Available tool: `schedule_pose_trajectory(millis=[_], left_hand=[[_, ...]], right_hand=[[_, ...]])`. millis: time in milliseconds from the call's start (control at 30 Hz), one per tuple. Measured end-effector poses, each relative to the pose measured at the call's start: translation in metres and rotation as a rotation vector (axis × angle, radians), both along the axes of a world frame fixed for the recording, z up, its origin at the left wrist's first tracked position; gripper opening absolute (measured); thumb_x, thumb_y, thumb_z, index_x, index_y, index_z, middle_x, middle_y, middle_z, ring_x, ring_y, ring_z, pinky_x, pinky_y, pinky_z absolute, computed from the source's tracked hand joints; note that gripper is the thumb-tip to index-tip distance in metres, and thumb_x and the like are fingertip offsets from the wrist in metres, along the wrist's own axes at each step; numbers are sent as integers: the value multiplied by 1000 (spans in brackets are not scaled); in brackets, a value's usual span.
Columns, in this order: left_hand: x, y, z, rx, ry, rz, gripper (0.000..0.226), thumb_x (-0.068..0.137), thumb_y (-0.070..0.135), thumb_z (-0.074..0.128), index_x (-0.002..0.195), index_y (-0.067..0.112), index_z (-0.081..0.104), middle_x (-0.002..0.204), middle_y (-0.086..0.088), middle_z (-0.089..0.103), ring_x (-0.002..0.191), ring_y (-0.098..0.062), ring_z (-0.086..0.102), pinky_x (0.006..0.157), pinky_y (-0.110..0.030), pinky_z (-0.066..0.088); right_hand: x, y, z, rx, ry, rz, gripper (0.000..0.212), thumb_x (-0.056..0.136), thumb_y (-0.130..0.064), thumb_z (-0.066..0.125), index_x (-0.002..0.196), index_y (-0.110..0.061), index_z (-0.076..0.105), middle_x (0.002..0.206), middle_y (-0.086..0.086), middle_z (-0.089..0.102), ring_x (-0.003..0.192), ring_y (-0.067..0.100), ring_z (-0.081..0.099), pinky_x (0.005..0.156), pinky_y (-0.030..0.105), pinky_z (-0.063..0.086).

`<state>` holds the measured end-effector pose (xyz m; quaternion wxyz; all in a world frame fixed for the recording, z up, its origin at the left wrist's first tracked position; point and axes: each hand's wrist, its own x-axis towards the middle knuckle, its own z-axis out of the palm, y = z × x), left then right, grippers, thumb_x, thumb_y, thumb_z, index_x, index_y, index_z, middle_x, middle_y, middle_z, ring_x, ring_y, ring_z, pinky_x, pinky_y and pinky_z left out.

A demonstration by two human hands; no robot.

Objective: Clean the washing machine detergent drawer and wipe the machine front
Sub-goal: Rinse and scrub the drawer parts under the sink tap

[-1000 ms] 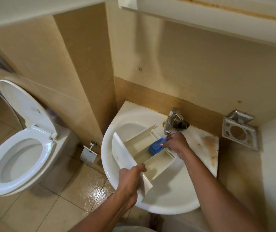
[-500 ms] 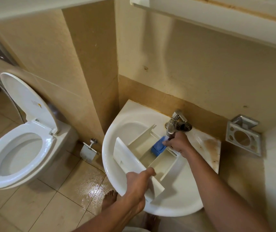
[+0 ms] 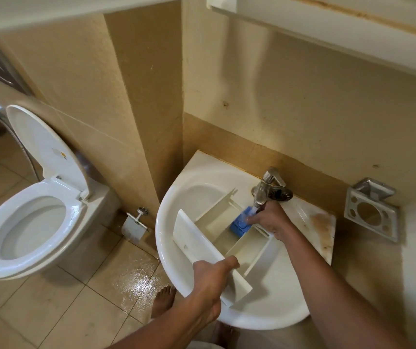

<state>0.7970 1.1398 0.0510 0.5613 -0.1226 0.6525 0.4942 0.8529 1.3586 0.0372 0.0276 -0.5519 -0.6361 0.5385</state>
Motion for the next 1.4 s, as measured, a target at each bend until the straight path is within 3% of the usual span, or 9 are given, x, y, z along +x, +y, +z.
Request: schedule_pose_trajectory(millis=[167, 267, 467, 567, 667, 767, 900, 1033, 1400], left_hand=[[2, 0, 4, 13, -11, 30, 79, 43, 20, 73, 116, -7, 57, 83, -14, 57, 70, -24, 52, 60, -31, 46], [4, -1, 1, 11, -14, 25, 80, 42, 18, 71, 117, -6, 56, 87, -15, 58, 72, -24, 52, 61, -31, 46], [5, -2, -3, 21, -7, 26, 85, 43, 16, 66, 123, -9, 52, 91, -14, 56, 73, -24, 50, 59, -30, 44], [4, -4, -2, 34, -5, 34, 80, 45, 14, 64, 120, -10, 53, 89, -13, 56, 74, -23, 52, 59, -30, 45], [2, -5, -3, 41, -23, 35, 68, 44, 12, 62, 109, -6, 55, 86, -12, 54, 74, -24, 51, 59, -31, 45], [1, -6, -2, 51, -25, 40, 67, 43, 12, 62, 107, -5, 55, 85, -12, 56, 74, -25, 52, 59, -31, 47], [2, -7, -6, 67, -17, 53, 75, 42, 13, 63, 114, -6, 54, 89, -14, 59, 76, -25, 55, 57, -31, 48], [2, -4, -6, 65, -32, 47, 79, 44, 14, 63, 120, -6, 52, 90, -14, 56, 76, -25, 54, 58, -32, 47], [3, -6, -15, 68, -41, 1, 70, 49, 16, 67, 115, 6, 46, 107, -17, 58, 89, -28, 59, 71, -37, 55]], right_hand=[[-1, -2, 2, -8, 46, -56, 63, 67, 6, 87, 124, -2, 63, 121, 11, 69, 117, 29, 62, 108, 47, 46], [0, -3, 3, 0, 59, -52, 52, 65, 6, 87, 110, -6, 64, 111, 9, 70, 113, 29, 64, 105, 43, 48], [3, 1, 7, -31, 28, -52, 42, 66, 7, 86, 103, -5, 70, 99, 5, 73, 108, 28, 67, 98, 39, 51], [3, 3, 13, -41, -9, -62, 46, 66, 4, 87, 108, -2, 70, 109, 9, 73, 110, 28, 66, 104, 43, 49], [-2, -1, 19, 4, -75, -65, 54, 66, 2, 89, 115, 1, 66, 111, 5, 69, 107, 23, 63, 91, 31, 46], [-11, -7, 26, 85, -183, -89, 57, 67, 1, 88, 118, 5, 63, 112, 10, 66, 99, 23, 60, 84, 29, 48], [-21, -18, 33, 189, -312, -104, 61, 69, -4, 89, 121, 8, 61, 122, 20, 67, 111, 32, 65, 82, 30, 54], [-19, -16, 35, 177, -304, -109, 59, 68, -7, 91, 118, 7, 63, 121, 20, 69, 112, 33, 66, 90, 35, 55], [-20, -9, 37, 182, -315, -95, 68, 62, -10, 96, 119, 5, 63, 124, 16, 68, 115, 30, 65, 93, 32, 52]])
